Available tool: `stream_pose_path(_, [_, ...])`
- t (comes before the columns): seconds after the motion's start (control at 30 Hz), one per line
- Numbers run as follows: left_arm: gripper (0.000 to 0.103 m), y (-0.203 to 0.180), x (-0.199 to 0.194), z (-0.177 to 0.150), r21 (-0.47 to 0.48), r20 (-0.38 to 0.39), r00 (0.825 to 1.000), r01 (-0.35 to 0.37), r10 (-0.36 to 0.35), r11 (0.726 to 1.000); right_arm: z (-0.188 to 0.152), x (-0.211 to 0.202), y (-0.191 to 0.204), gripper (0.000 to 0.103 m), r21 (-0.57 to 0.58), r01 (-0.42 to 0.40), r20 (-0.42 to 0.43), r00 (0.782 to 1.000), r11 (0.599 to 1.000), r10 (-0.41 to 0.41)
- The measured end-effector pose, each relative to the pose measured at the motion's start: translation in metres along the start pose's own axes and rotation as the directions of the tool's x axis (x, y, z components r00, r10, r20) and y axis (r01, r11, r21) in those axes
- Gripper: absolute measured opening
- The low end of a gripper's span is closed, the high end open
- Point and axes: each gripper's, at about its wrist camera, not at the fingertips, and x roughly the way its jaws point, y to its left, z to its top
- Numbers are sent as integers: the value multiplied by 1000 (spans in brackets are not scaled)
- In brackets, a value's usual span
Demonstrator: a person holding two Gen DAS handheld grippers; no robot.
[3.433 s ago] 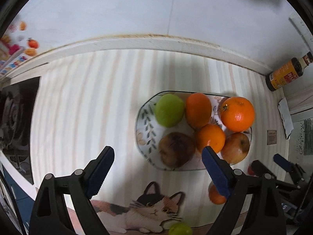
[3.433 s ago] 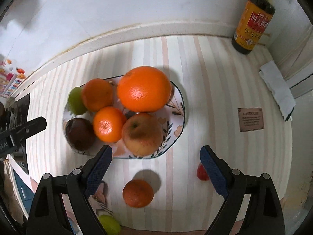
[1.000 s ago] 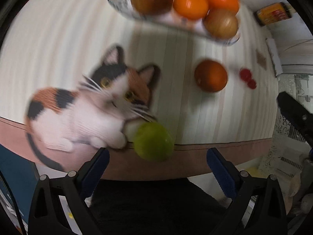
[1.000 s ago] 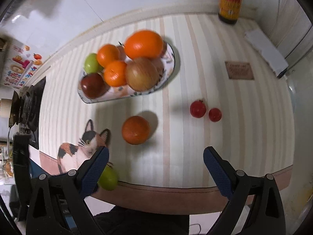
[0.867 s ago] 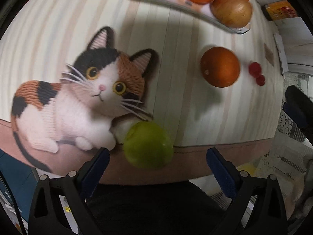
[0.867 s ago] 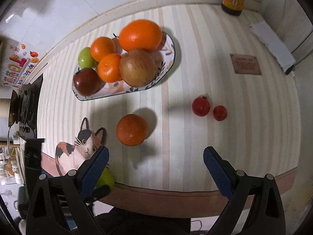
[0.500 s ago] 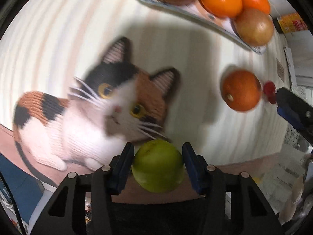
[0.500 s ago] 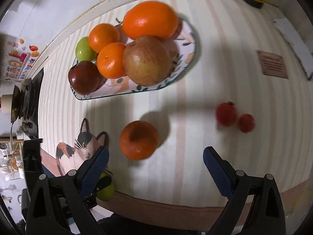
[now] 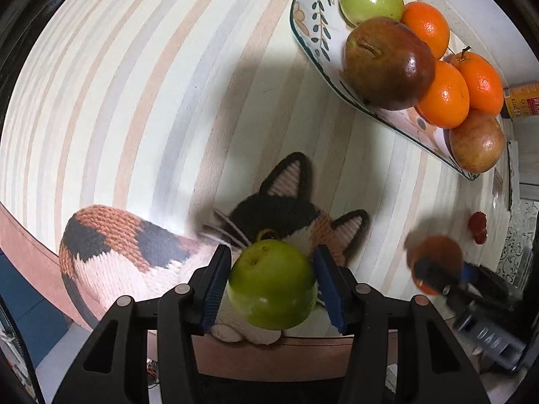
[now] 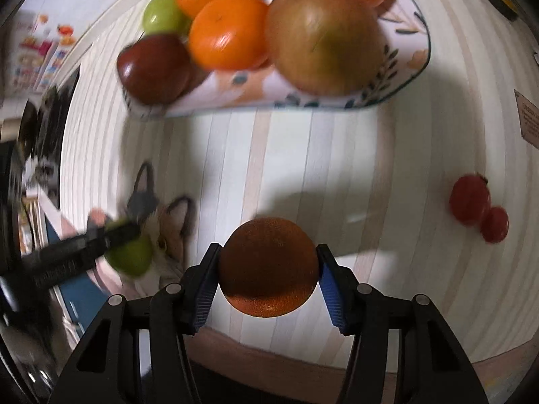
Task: Organize fruits
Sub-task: 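Carry the green apple and orange onto the plate and open both tools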
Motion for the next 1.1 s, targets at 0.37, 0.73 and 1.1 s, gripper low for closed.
stream_pose_path(0.37, [55, 11, 15, 17, 29, -118, 992, 37, -33, 999, -8, 14, 12, 59, -10, 59, -6, 998, 998, -59])
stream_pose_path(0.73, [56, 8, 25, 4, 33, -77, 997, 29, -26, 999, -6, 6, -1, 58, -12, 51, 11, 999, 999, -51])
stream_pose_path(1.1, [56, -10, -8, 7, 96, 11, 999, 36, -37, 995, -9, -34, -8, 58, 9, 3, 98, 995, 1000, -3])
